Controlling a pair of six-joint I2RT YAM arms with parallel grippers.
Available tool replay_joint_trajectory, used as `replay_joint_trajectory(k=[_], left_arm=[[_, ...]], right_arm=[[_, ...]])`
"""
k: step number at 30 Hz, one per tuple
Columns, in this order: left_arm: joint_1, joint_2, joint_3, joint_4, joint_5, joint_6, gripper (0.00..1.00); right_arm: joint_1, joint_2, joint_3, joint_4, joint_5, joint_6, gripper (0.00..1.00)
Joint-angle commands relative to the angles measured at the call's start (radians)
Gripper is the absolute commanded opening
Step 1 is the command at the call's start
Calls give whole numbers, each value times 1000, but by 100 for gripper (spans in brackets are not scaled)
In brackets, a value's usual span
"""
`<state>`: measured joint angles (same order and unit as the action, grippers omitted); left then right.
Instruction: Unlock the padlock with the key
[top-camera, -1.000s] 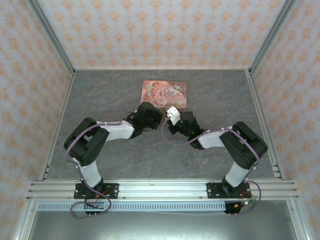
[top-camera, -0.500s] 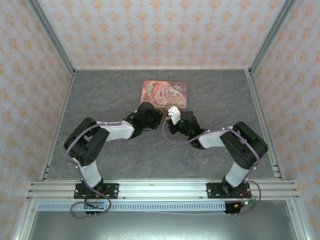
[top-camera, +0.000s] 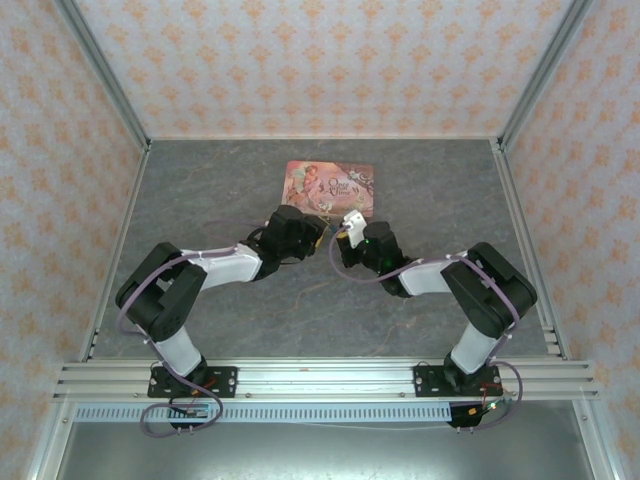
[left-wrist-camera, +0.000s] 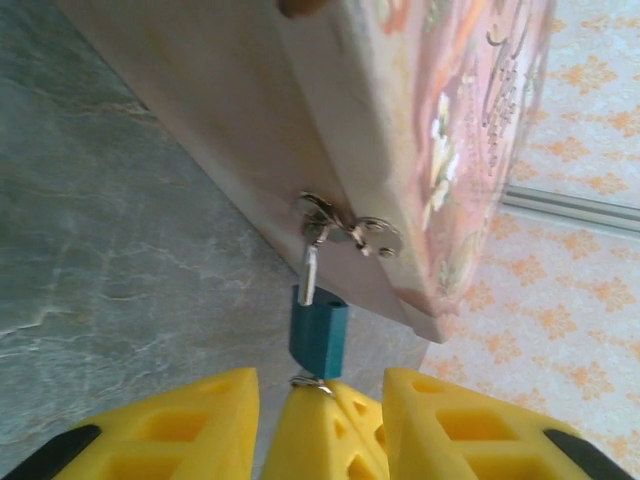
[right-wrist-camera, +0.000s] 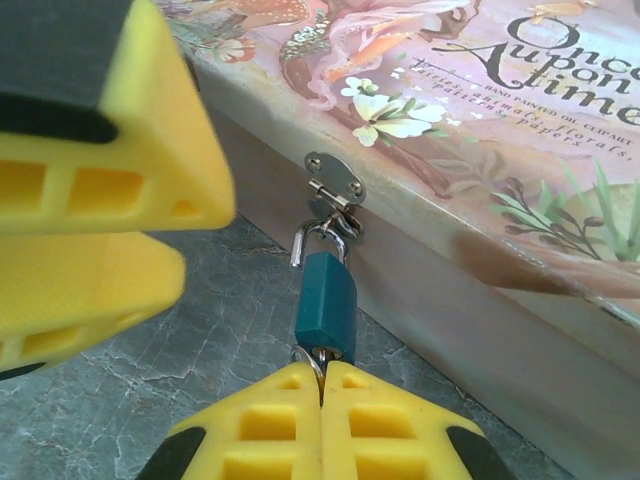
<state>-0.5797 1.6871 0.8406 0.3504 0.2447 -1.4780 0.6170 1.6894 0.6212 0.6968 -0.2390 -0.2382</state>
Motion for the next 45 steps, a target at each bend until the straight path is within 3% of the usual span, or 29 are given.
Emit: replay_joint_trajectory(k=[1, 9, 14, 27, 32, 38, 45], left_arm=[[18, -77, -12, -63, -50, 62, 40], [72, -226, -1, -272, -127, 207, 59], [117, -286, -11, -337, -142, 249, 62], [187, -269, 15, -353, -107, 286, 67], [210, -215, 70, -366, -70, 338, 78], [241, -122, 139, -357, -25, 402, 84], [276, 6, 309, -461, 38, 538, 86]], right_arm=[[-30, -26, -19, 1, -42, 121, 0], [-95, -19, -15, 23, -173, 476, 0], [-183, 41, 7, 46, -335, 724, 0], [-218, 103, 3, 78, -386, 907, 0], [-247, 128, -1, 126, -416, 996, 1], [-273, 117, -2, 110, -439, 1005, 22], [-304, 11, -1, -30, -427, 881, 44]])
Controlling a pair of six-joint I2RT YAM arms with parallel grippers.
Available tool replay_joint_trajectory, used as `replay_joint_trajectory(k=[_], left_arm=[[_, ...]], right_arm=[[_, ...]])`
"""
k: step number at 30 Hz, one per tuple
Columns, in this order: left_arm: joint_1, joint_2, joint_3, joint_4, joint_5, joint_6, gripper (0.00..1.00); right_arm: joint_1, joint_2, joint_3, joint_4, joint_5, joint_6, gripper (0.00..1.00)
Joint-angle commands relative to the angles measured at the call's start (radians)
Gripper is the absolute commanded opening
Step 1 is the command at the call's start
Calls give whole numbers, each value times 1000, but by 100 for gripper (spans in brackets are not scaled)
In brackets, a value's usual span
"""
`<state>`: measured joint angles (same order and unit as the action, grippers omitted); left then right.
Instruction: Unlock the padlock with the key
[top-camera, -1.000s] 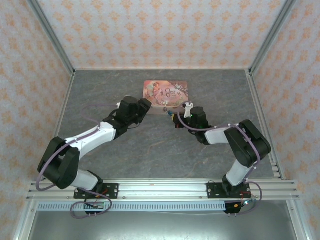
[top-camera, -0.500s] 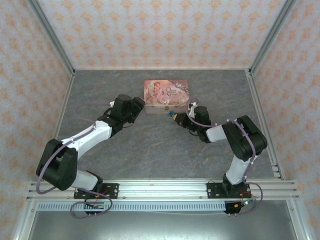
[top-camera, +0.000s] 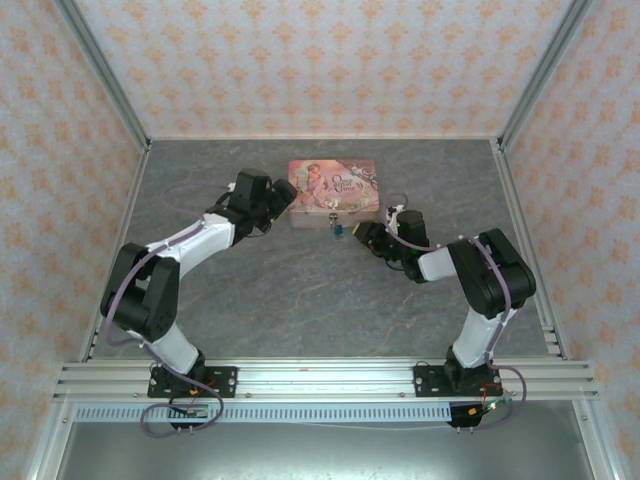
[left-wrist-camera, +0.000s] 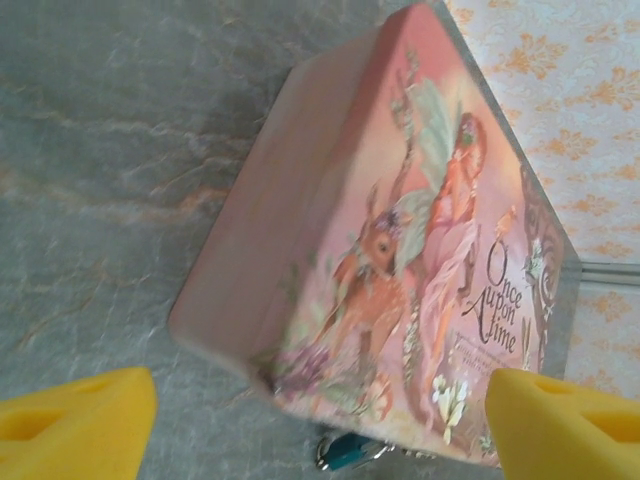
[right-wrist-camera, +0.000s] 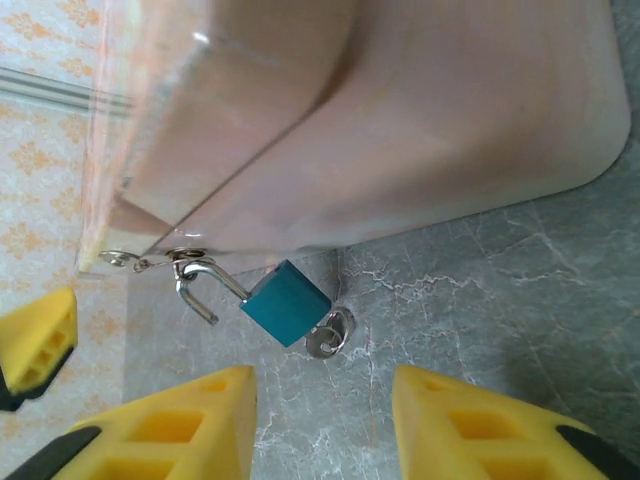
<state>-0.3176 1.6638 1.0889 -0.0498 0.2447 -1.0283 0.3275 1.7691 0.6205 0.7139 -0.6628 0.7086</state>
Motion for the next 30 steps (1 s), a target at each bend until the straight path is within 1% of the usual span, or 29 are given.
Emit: replay_joint_trajectory(k=[1, 4, 9, 12, 16, 18, 23, 28, 30], left_arm=[[17, 46, 86, -70, 46, 112, 86], [18, 103, 173, -139, 50, 189, 86], [18, 207, 307, -232, 80, 279, 85], [20, 254, 353, -262, 75, 305, 85], [21, 312, 374, -274, 72, 316, 85], [20, 327, 370, -275, 78, 319, 85], [20, 337, 311, -267, 76, 318, 82], [18, 282, 185, -220, 75, 298, 80], [15, 254, 132, -206, 74, 289, 79]], right_arm=[[-16, -81, -3, -48, -10, -77, 46], [-19, -96, -3, -42, -31, -89, 50], [-19, -98, -6, -26, -39, -87, 53], [-19, -111, -17, -21, -26, -90, 55], [-19, -129, -22, -39, -12, -103, 58], [-19, -133, -24, -42, -11, -104, 58], [-19, -139, -42, 13, -3, -70, 65], [-20, -137, -55, 100, -24, -62, 72], [-20, -138, -65, 144, -36, -63, 73]])
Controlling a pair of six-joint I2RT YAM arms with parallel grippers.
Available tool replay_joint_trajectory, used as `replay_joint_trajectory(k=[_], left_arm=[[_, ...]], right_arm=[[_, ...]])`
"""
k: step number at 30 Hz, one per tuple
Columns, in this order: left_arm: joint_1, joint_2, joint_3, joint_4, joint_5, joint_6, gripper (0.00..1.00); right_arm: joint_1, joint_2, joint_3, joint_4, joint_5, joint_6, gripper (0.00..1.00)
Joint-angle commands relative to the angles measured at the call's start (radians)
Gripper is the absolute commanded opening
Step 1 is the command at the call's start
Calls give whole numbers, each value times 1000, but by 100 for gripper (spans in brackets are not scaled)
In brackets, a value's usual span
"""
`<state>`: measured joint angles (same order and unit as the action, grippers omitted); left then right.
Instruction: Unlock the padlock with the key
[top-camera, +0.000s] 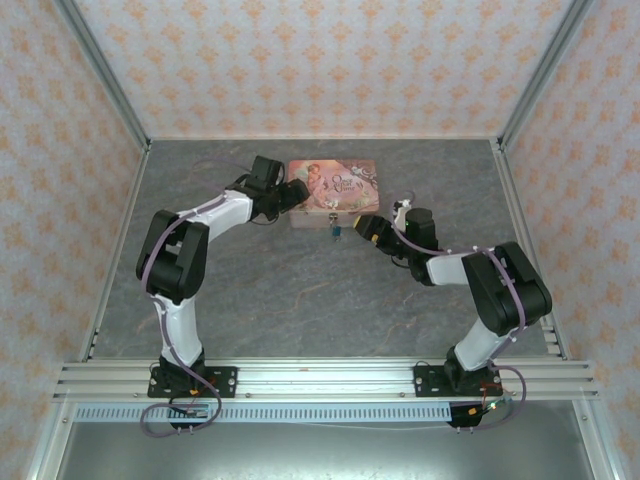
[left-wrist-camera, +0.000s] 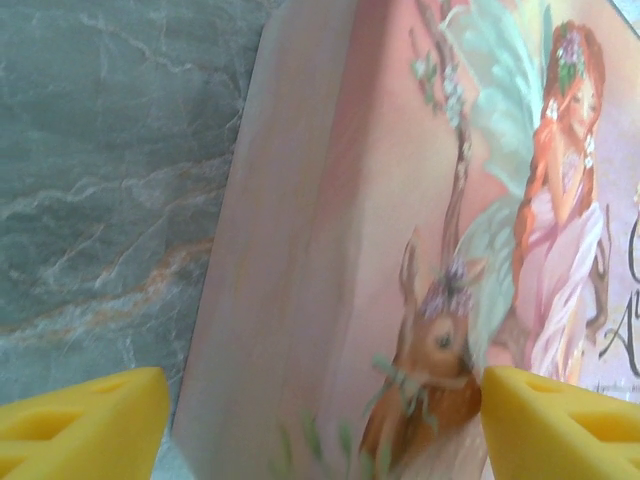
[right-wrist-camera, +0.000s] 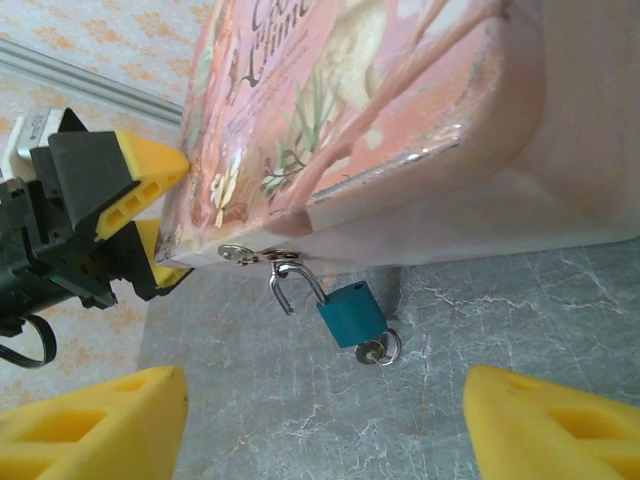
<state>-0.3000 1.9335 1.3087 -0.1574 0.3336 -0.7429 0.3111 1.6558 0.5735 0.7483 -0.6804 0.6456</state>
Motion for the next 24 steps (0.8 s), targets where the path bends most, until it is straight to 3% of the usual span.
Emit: replay_joint_trajectory(k=[1, 13, 19, 24], left_arm=[[-6, -18, -118, -88, -15, -3, 79], [-90, -153, -337, -5, -34, -129, 78], [-107, -166, -368, 0, -42, -157, 78], [-109, -159, -347, -1, -42, -163, 78]], right_arm=[[-4, -24, -23, 130, -24, 0, 73], [-3, 15, -40, 215, -178, -71, 72], [-3, 41, -52, 187, -209, -182, 70], [-3, 86, -55, 263, -242, -188, 69]])
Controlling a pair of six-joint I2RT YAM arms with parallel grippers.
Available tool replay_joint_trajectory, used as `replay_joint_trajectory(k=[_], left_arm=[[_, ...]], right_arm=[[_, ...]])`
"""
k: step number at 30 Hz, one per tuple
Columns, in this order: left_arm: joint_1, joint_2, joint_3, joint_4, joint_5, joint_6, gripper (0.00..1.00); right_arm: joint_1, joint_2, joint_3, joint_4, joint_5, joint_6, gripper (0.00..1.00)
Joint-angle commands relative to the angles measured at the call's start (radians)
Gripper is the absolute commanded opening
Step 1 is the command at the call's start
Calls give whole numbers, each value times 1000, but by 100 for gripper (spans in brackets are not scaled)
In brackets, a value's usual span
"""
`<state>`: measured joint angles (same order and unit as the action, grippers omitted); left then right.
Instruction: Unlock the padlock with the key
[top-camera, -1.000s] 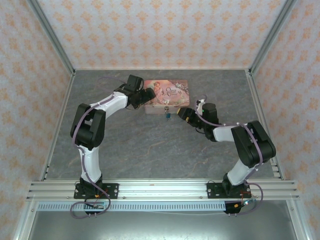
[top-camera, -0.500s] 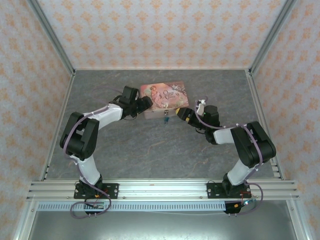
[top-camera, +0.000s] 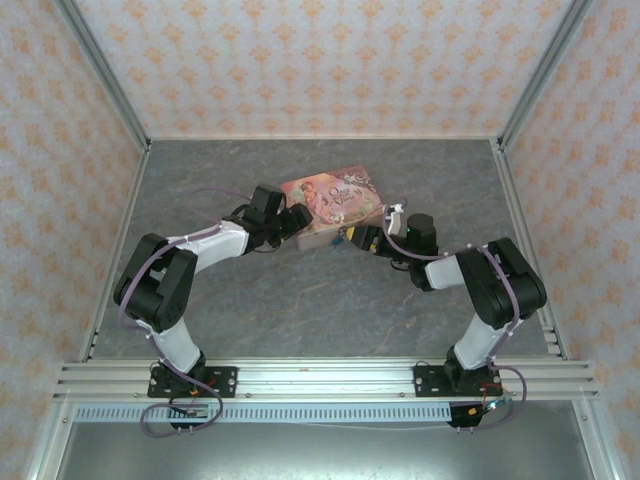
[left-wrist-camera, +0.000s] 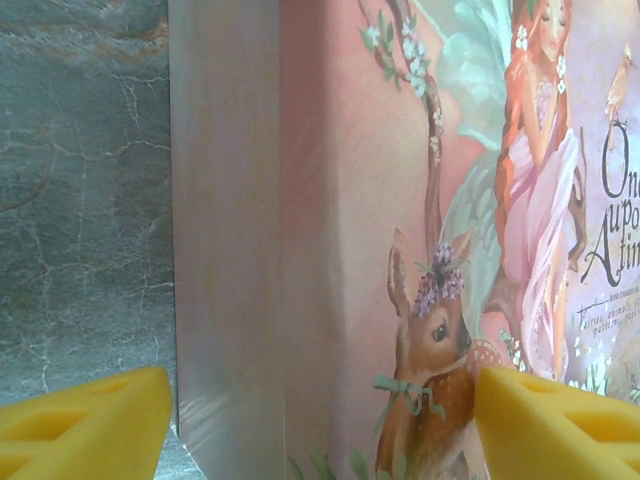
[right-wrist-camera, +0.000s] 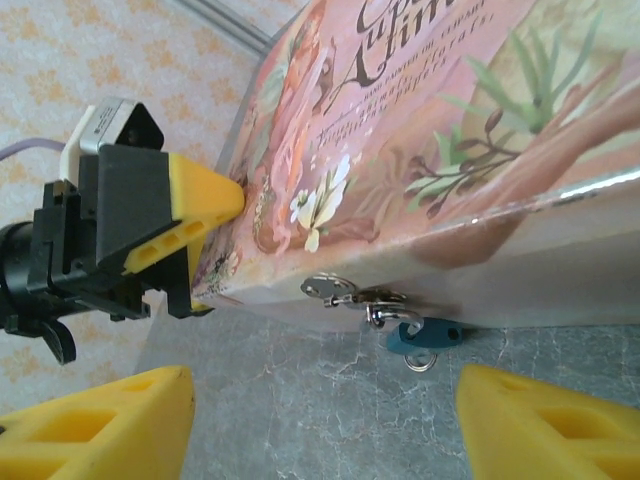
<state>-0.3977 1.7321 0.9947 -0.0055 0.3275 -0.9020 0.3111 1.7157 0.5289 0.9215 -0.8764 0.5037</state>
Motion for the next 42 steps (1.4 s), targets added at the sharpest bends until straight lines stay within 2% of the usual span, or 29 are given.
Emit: replay_joint_trajectory(k=[1, 18, 37, 42], left_arm=[[-11, 44, -28, -153, -35, -4, 78], [-12, 53, -9, -165, -32, -7, 78], [-18, 55, 17, -185, -36, -7, 78], [-20, 56, 19, -186, -35, -6, 78]], right_arm=[[-4, 32, -13, 100, -45, -50, 69], [32, 187, 69, 189, -68, -45, 63], [51, 257, 126, 264, -102, 6, 58], [52, 251, 121, 272, -116, 7, 48]])
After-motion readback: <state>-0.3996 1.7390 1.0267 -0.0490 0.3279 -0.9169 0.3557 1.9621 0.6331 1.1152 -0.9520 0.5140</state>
